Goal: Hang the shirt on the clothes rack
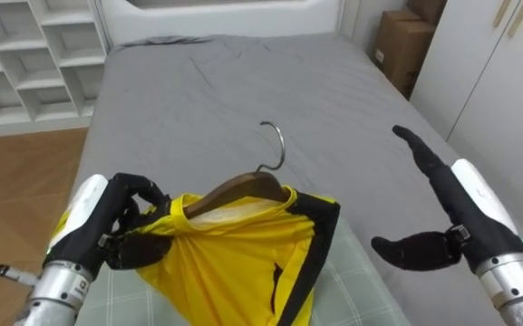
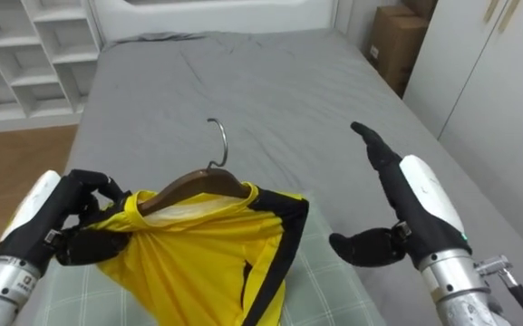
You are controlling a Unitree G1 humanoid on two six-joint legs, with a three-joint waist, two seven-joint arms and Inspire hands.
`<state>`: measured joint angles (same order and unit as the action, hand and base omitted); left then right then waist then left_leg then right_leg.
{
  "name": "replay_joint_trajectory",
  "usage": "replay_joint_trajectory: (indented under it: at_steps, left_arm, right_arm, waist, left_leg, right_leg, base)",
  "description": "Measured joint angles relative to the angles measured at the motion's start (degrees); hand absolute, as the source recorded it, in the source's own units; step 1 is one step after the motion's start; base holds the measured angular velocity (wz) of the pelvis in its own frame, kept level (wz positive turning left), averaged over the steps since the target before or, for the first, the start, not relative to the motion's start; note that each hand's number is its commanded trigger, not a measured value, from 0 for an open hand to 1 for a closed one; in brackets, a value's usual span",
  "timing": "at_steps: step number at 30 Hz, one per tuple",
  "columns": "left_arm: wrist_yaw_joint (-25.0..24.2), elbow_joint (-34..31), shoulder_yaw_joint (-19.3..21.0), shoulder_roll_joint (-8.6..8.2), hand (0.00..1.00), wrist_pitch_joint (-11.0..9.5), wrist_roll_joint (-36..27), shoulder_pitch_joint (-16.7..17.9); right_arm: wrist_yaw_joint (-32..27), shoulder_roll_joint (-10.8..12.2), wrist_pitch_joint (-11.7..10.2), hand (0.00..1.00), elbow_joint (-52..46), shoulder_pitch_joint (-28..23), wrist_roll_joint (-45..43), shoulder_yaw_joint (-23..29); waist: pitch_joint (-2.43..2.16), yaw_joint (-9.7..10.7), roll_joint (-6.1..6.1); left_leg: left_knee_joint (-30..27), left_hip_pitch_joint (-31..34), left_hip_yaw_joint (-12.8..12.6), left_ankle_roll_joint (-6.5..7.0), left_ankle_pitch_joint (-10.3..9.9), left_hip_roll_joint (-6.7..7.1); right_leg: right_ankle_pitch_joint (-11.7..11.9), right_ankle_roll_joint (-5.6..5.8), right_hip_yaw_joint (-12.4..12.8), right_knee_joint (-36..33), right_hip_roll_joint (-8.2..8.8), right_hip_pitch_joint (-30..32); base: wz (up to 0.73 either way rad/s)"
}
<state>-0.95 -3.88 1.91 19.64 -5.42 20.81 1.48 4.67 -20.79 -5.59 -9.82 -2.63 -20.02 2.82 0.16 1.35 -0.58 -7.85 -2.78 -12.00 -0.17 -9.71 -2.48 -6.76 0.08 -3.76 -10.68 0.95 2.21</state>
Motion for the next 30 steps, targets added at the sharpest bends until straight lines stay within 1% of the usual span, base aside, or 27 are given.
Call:
replay_joint_trajectory:
  at_steps: [5,9,13,22,30]
  left_arm:
    - [-0.51,-0.68,-0.73,0.12,1.0,0.01,0.01,0.01]
    - [-0.99,-1.02,-2.18,0.59,1.0,0.01,0.11,0.0]
    - [-1.12,-1.06,-2.37,0.86,1.0,0.01,0.11,0.0]
    - [-1.12,-1.09,-2.81,1.22,1.0,0.02,0.11,0.0]
    - [-1.12,-1.75,-2.87,1.23,1.0,0.02,0.09,0.0]
  right_arm:
    - [0.85,0.0,-0.03,0.0,-0.21,0.42,0.0,-1.69]
    - [2.63,0.0,-0.03,0.0,-0.2,0.42,-0.01,-2.88]
    - [3.91,0.0,0.08,0.0,-0.19,0.43,-0.01,-3.65]
    - [4.85,0.0,0.2,0.0,-0.19,0.43,-0.01,-3.83]
    - [5.62,0.0,0.21,0.0,-0.19,0.43,0.0,-4.01]
  waist:
    - [0.07,-0.06,-0.11]
    - [0.09,-0.09,-0.1]
    - [0.16,-0.05,0.01]
    - [0.44,-0.05,0.33]
    - [0.46,-0.31,0.35]
  left_leg:
    - [0.0,-0.04,0.04,0.0,0.0,-0.01]
    - [0.02,-0.05,0.06,0.0,0.0,-0.01]
    - [0.06,-0.06,0.19,0.0,0.0,-0.02]
    - [0.08,0.04,0.49,0.0,0.0,-0.01]
    - [0.09,0.05,0.54,0.0,0.0,-0.01]
  right_leg:
    - [0.0,0.0,-0.02,0.05,0.0,-0.02]
    - [0.0,0.0,-0.03,0.06,0.01,-0.06]
    - [0.0,0.0,-0.16,0.07,0.02,-0.09]
    - [0.0,0.0,-0.48,0.07,0.06,-0.14]
    - [0.0,0.01,-0.57,0.13,0.07,-0.12]
  base:
    - [0.0]
    - [0.0]
    - [0.0]
    - [0.0]
    - [0.0]
